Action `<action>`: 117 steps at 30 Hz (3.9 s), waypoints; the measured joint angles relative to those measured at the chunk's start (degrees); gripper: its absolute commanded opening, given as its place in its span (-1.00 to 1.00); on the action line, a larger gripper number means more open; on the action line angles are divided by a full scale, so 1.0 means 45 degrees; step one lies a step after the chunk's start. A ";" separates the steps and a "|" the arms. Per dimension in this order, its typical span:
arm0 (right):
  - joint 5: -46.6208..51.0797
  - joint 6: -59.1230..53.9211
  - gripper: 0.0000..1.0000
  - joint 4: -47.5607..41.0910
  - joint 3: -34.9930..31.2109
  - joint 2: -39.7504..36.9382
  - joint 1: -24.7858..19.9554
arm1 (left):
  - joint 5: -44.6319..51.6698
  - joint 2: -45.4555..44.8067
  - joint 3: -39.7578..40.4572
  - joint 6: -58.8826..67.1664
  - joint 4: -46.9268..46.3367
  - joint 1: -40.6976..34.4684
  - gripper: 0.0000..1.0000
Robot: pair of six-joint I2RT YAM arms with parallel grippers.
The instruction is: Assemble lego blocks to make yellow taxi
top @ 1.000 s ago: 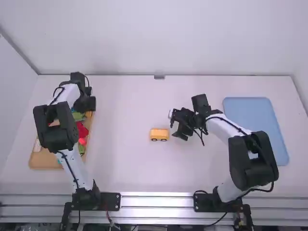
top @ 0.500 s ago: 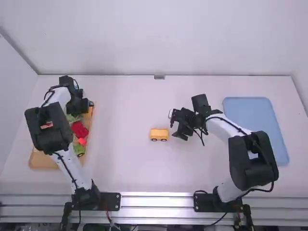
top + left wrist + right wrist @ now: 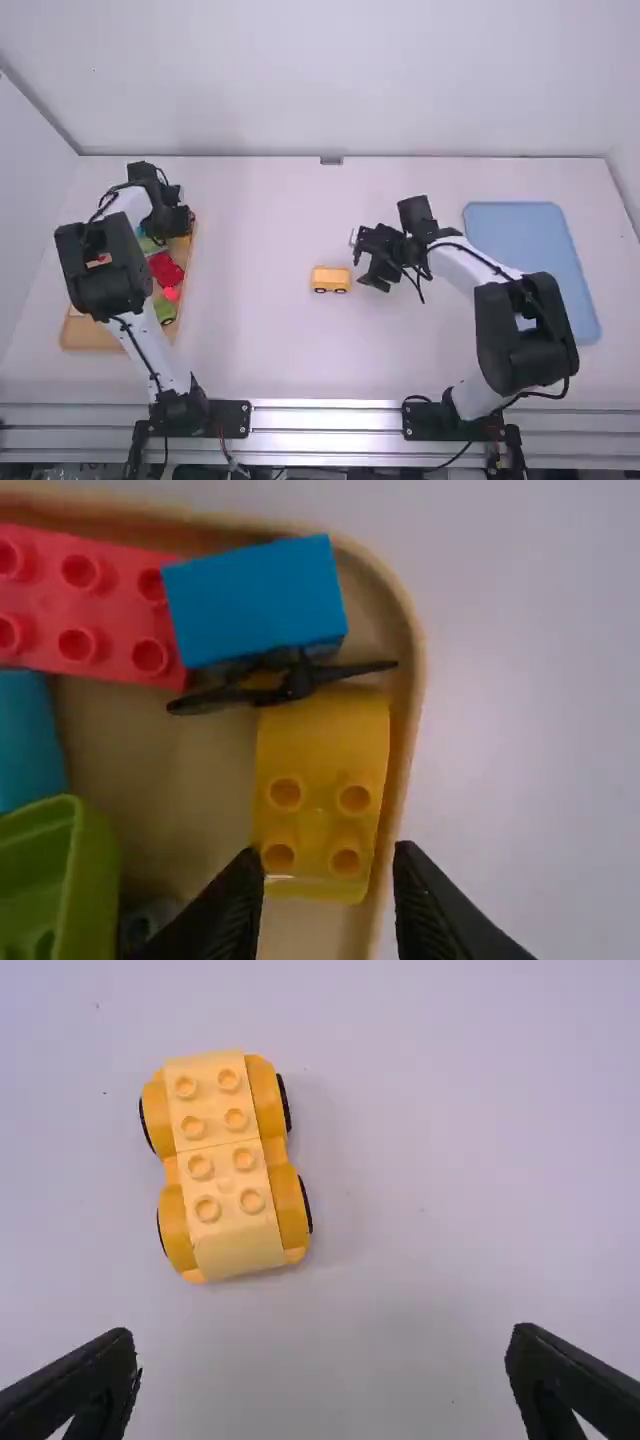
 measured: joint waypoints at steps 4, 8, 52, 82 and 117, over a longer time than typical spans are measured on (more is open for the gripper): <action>0.0000 0.0000 0.97 0.0010 0.0000 0.0000 0.0068 | -0.0019 -0.0019 -0.0194 0.0175 0.0529 0.0005 -0.41; 0.0000 -0.0010 0.97 0.0000 0.0000 0.0000 0.0068 | -0.0228 -0.0102 -0.0539 0.0170 0.1200 0.0005 -0.34; 0.0005 0.0058 0.96 0.0515 0.0000 0.0000 0.0068 | -0.0918 -0.4507 -0.3157 0.1234 0.2040 -0.2560 -0.95; -0.0024 0.0311 0.96 0.1001 0.0000 0.0000 0.0471 | 0.2118 -0.4906 -0.7893 1.2376 0.3638 -0.7606 -0.97; -0.0369 0.0321 0.96 0.0573 0.0000 0.0000 0.0476 | 0.4527 -0.3410 -0.7019 1.4022 0.2948 -0.6319 0.98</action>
